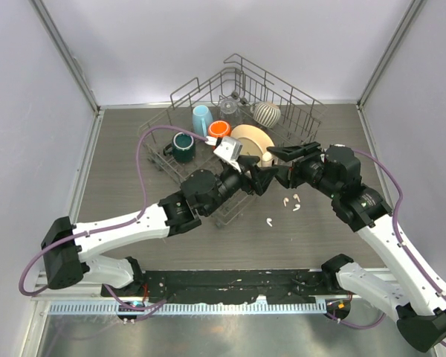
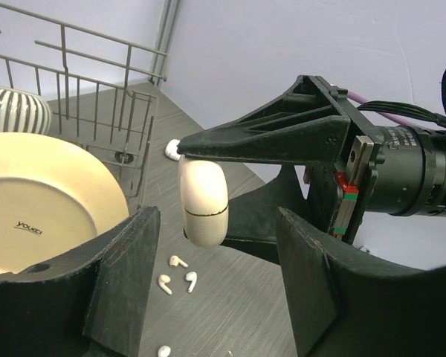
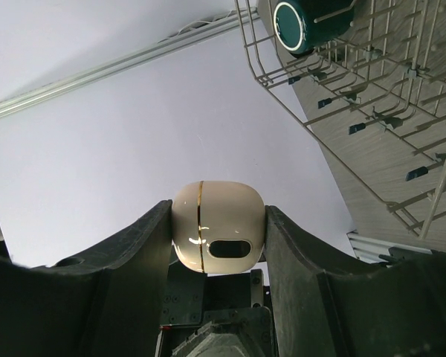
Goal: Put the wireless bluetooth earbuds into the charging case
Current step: Pick up the charging case at the center of the board.
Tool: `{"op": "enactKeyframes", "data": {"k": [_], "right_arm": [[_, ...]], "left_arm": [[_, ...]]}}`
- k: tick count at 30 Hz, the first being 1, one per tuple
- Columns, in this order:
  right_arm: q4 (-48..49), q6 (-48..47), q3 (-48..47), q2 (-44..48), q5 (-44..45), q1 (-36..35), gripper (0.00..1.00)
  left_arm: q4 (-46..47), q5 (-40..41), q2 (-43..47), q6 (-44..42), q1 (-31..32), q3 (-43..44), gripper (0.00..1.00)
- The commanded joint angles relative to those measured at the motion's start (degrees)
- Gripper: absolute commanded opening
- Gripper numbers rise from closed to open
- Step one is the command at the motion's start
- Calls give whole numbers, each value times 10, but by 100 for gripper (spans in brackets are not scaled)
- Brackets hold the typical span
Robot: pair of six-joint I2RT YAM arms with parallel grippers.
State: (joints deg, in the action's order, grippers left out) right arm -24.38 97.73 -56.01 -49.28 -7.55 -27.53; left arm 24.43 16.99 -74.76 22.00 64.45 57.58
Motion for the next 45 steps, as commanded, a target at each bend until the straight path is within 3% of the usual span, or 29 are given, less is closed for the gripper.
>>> {"op": "enactKeyframes", "data": {"k": [1, 11, 14, 15, 17, 20, 24, 29, 37, 40, 41, 42, 43, 45], "right_arm": [[29, 6, -16, 1, 5, -6, 1], [28, 0, -22, 5, 1, -9, 1], [28, -5, -21, 3, -4, -9, 1], [28, -8, -22, 3, -5, -9, 1], [28, -11, -21, 1, -13, -9, 1], [24, -16, -19, -1, -20, -9, 1], [24, -18, -16, -4, -26, -9, 1], [25, -18, -16, -2, -24, -10, 1], [29, -18, -16, 0, -25, -11, 1], [42, -29, -13, 0, -31, -10, 1], [57, -51, -15, -2, -33, -11, 4], [60, -65, -20, -4, -37, -11, 11], [56, -78, -26, -10, -42, -11, 36], [35, -138, -52, -28, -58, -11, 63]], "left_arm": [[46, 14, -9, -12, 2, 27, 61], [51, 21, -28, -15, 2, 35, 46], [55, 24, -30, -18, 2, 34, 32], [56, 25, -30, -19, 3, 34, 22], [56, 29, -29, -21, 2, 34, 17], [59, 30, -29, -27, 2, 35, 18], [62, 27, -30, -29, 2, 35, 43], [66, 26, -34, -28, 2, 37, 48], [62, 17, -38, -18, 2, 35, 28], [57, 12, -38, -24, 2, 35, 10], [53, 10, -38, -27, 2, 34, 0], [50, 9, -34, -29, 2, 32, 0], [48, 4, -29, -38, 2, 30, 0], [33, -19, -9, -49, -1, 19, 0]]}}
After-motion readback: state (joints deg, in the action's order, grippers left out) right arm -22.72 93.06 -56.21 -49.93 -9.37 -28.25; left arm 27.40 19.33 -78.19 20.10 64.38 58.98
